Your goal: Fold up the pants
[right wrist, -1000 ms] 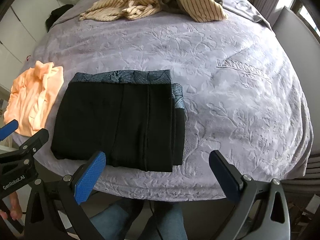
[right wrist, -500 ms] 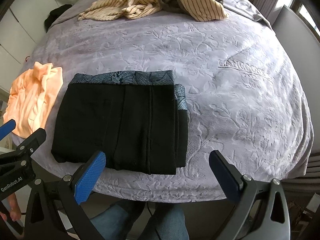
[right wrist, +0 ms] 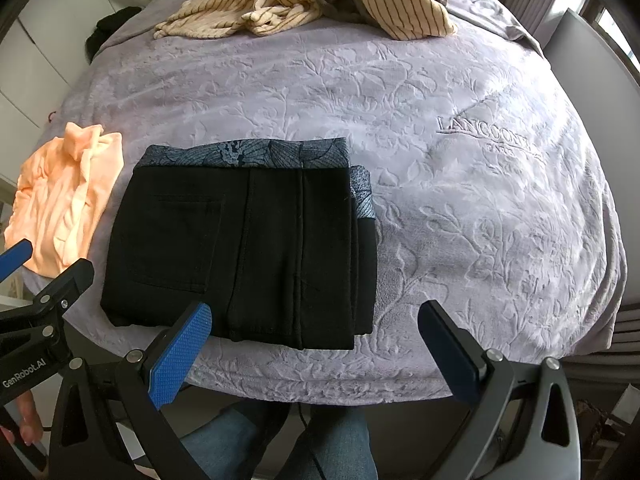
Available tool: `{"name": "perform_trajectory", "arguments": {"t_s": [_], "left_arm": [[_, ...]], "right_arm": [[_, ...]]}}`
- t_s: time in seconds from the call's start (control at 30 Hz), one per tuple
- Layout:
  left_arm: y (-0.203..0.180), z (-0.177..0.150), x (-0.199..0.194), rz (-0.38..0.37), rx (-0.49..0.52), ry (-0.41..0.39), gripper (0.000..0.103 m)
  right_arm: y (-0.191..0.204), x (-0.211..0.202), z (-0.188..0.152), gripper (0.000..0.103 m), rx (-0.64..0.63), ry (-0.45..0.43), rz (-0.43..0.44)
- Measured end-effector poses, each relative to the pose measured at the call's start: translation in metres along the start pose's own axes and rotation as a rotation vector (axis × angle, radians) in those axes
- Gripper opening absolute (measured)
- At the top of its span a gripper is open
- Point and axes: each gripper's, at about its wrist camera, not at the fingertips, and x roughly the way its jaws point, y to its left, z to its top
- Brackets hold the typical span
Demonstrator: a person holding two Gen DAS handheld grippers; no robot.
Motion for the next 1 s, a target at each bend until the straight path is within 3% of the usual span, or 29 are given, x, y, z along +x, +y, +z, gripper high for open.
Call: {"name": "perform_trajectory", "arguments": {"t_s": [1.0], "left_arm": [[0.004, 0.001, 0.011, -0.025, 0.005, 0.031, 0.103]], "right_arm": [[-0.003, 0.010, -0.002, 0.103, 0.015, 0.037, 0.001]]}}
